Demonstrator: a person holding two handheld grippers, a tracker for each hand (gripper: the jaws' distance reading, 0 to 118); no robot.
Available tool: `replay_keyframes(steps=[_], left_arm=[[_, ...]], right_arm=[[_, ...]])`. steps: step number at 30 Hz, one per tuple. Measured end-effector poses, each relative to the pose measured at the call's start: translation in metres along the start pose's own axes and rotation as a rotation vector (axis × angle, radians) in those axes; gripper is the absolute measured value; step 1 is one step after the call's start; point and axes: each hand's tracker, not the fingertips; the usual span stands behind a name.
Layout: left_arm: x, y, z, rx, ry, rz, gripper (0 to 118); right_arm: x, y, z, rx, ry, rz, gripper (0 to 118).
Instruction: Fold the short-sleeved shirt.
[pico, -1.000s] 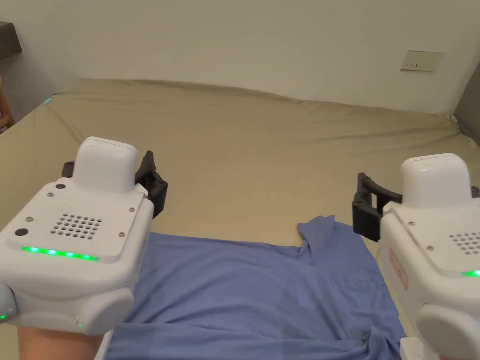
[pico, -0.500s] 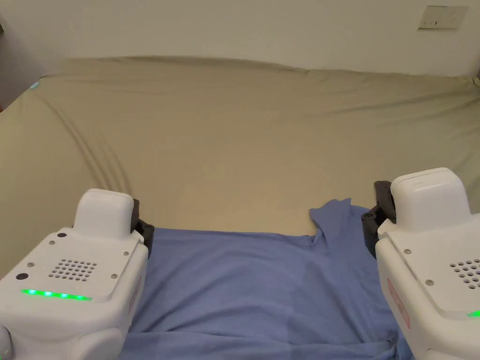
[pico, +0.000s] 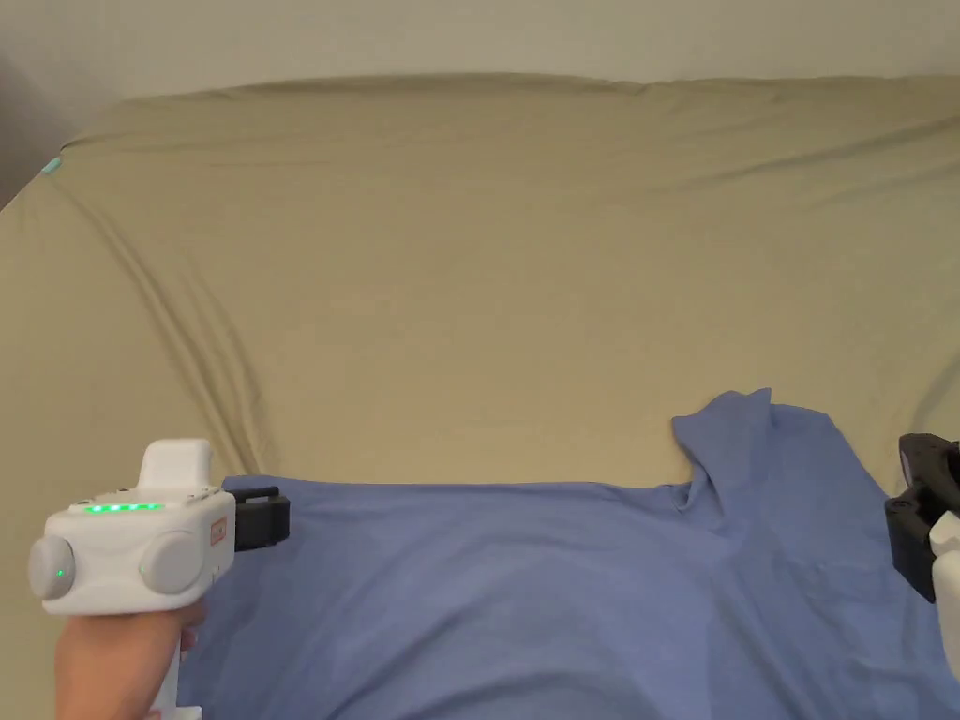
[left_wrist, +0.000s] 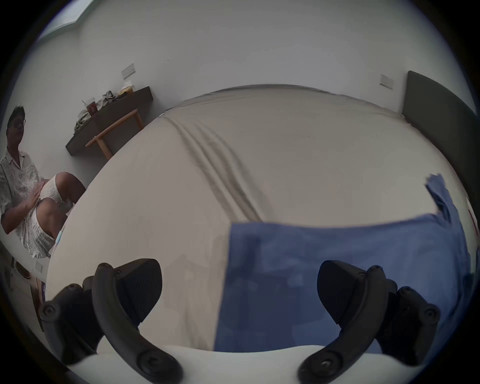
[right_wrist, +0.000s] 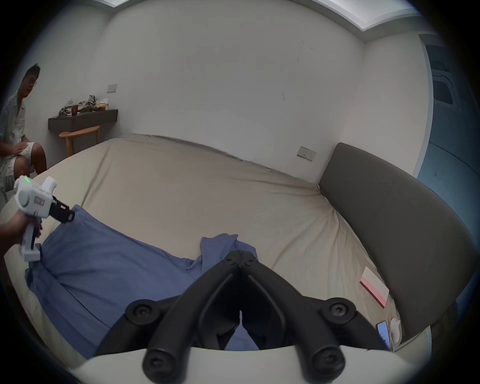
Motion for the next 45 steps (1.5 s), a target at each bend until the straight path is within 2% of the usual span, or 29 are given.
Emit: replay_keyframes(steps=[3,4,7,9,10,11,12,13,17,21,23,27,28,30,31,32,36,38,40,41,42,43,44,45], left_arm=[[-0.006,0.009,-0.025,-0.043,-0.016,0.014,116],[-0.006,0.009,-0.030,-0.042,-0.013,0.007,112],[-0.002,0.002,-0.043,-0.082,-0.075,-0.037,70],[0.004,0.001,-0.034,-0.034,-0.116,-0.036,26],[0.019,-0.001,-0.020,-0.049,-0.158,-0.082,2],[0.028,-0.003,-0.016,-0.044,-0.165,-0.121,2],[0.038,-0.006,-0.013,-0.030,-0.061,-0.211,2],[0.042,-0.008,-0.010,-0.021,-0.047,-0.278,2],[0.033,-0.004,0.018,0.032,-0.059,-0.212,2],[0.028,0.002,0.079,0.158,-0.080,-0.180,2],[0.023,0.000,0.097,0.221,-0.073,-0.194,2],[0.029,-0.006,0.140,0.265,-0.071,-0.211,2],[0.029,-0.008,0.146,0.262,-0.073,-0.215,2],[0.028,-0.011,0.153,0.258,-0.086,-0.208,2],[0.026,-0.014,0.157,0.255,-0.089,-0.203,2],[0.026,-0.017,0.159,0.247,-0.088,-0.200,2],[0.019,-0.026,0.156,0.212,-0.068,-0.197,2],[0.015,-0.030,0.148,0.198,-0.064,-0.206,2],[0.014,-0.033,0.143,0.183,-0.062,-0.213,2],[0.015,-0.035,0.142,0.180,-0.060,-0.216,2],[0.015,-0.036,0.138,0.176,-0.055,-0.223,2],[0.016,-0.037,0.136,0.170,-0.053,-0.229,2],[0.016,-0.038,0.134,0.165,-0.052,-0.231,2],[0.016,-0.038,0.132,0.163,-0.053,-0.228,2]], right_arm=[[0.002,-0.003,-0.007,-0.027,-0.006,-0.007,0],[0.003,-0.004,-0.009,-0.035,-0.010,-0.005,0],[0.003,-0.008,-0.013,-0.055,-0.019,-0.001,0],[0.002,-0.009,-0.015,-0.068,-0.018,0.000,0],[0.001,-0.010,-0.017,-0.073,-0.019,0.002,0],[0.001,-0.011,-0.017,-0.076,-0.017,0.002,0],[0.001,-0.011,-0.018,-0.081,-0.014,0.001,0],[0.002,-0.010,-0.019,-0.084,-0.008,0.000,0],[0.015,-0.006,-0.020,-0.091,-0.010,-0.020,0],[0.039,0.003,-0.029,-0.109,0.011,-0.080,0],[0.050,0.004,-0.045,-0.175,0.074,-0.094,0],[0.065,-0.006,-0.093,-0.290,0.093,-0.113,3],[0.068,-0.011,-0.108,-0.337,0.107,-0.127,15],[0.069,-0.025,-0.140,-0.471,0.154,-0.129,83],[0.068,-0.037,-0.157,-0.523,0.171,-0.143,107],[0.067,-0.050,-0.173,-0.573,0.159,-0.153,118],[0.069,-0.088,-0.211,-0.678,0.041,-0.131,113],[0.070,-0.102,-0.221,-0.701,0.032,-0.154,111],[0.067,-0.107,-0.218,-0.701,0.047,-0.168,99],[0.066,-0.105,-0.216,-0.675,0.092,-0.202,89],[0.063,-0.102,-0.212,-0.666,0.082,-0.196,74],[0.061,-0.097,-0.208,-0.658,0.112,-0.191,52],[0.057,-0.093,-0.205,-0.646,0.162,-0.191,17],[0.051,-0.087,-0.202,-0.637,0.170,-0.168,5]])
